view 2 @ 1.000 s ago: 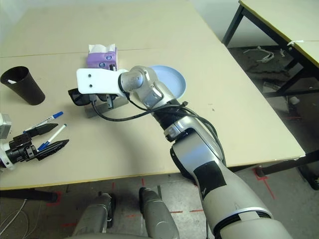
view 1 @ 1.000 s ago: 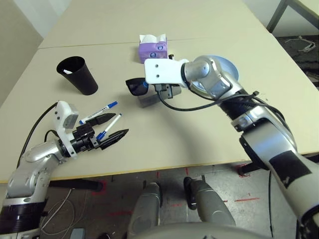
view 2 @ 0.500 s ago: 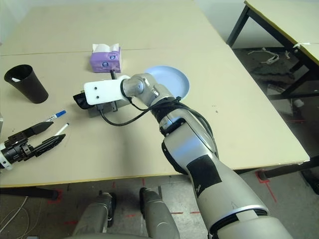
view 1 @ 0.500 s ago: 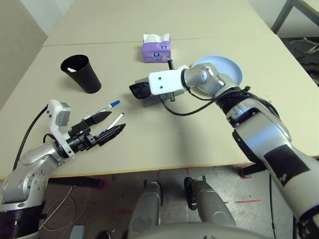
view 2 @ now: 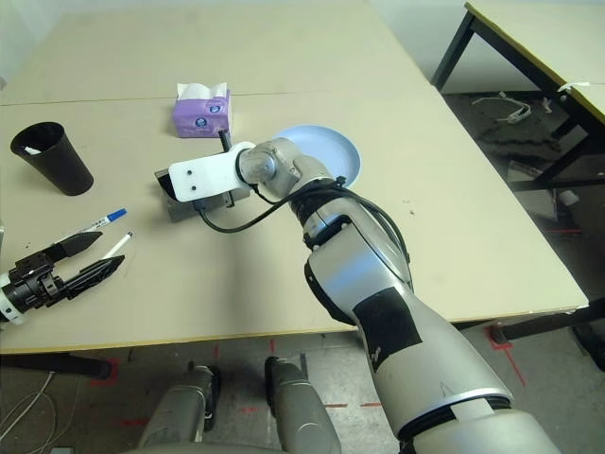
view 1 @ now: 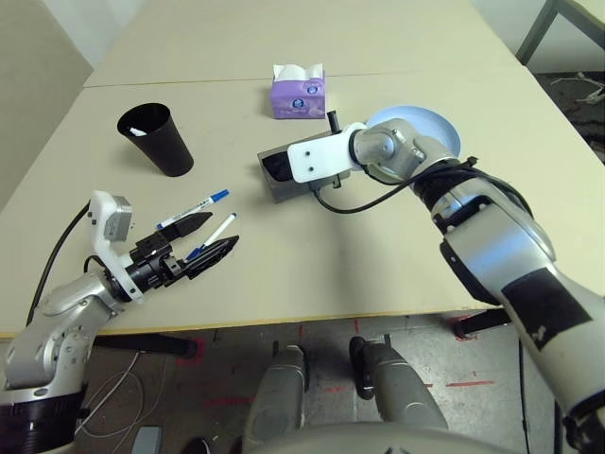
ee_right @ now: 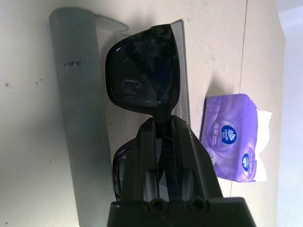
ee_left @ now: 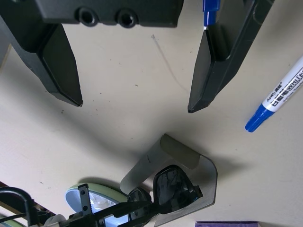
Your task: Organize and tidy the items on the table.
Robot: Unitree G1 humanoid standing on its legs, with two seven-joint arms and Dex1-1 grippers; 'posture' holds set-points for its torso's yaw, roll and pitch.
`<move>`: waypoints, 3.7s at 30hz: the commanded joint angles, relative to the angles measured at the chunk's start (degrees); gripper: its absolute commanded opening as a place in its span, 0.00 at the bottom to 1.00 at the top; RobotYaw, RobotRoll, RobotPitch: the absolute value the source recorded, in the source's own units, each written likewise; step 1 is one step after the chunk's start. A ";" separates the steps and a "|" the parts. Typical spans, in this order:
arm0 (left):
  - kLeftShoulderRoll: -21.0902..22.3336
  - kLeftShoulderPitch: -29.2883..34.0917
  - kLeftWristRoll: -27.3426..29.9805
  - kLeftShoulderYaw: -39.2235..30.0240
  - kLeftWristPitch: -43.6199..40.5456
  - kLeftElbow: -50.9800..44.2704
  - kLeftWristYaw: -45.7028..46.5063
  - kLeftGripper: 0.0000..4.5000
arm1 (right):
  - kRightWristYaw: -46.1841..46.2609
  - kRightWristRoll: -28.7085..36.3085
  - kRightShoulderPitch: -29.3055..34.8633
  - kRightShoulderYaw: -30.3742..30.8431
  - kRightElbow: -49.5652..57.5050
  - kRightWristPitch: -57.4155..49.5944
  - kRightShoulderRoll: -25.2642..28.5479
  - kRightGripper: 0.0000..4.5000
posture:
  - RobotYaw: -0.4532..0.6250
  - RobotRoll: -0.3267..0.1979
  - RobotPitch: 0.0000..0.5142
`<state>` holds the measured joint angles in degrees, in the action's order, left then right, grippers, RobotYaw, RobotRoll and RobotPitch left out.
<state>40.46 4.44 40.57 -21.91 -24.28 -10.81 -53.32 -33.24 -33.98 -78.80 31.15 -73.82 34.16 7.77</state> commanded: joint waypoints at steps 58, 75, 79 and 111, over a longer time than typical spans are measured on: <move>-1.58 1.47 0.96 0.53 0.64 -4.12 -1.55 1.00 | 4.77 -5.95 1.51 2.97 -2.47 6.91 0.41 0.04 | 0.46 0.62 0.41; -1.60 -0.38 -0.11 2.48 1.64 -2.64 -2.19 1.00 | -12.83 4.37 2.65 -3.31 -0.08 15.78 1.37 0.76 | 0.44 0.62 0.41; -1.79 -0.68 -0.10 2.64 1.86 -2.36 -2.46 1.00 | -10.53 3.84 0.81 -3.14 0.21 16.01 1.11 0.99 | 0.43 0.62 0.41; -2.85 -2.18 -1.11 3.70 3.41 -0.62 -2.62 1.00 | 3.88 6.52 2.85 -8.39 0.48 -8.48 9.59 0.99 | 0.41 0.62 0.41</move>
<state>37.72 2.13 40.33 -18.88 -21.27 -12.02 -55.69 -28.57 -28.95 -77.29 23.85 -73.33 27.21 18.31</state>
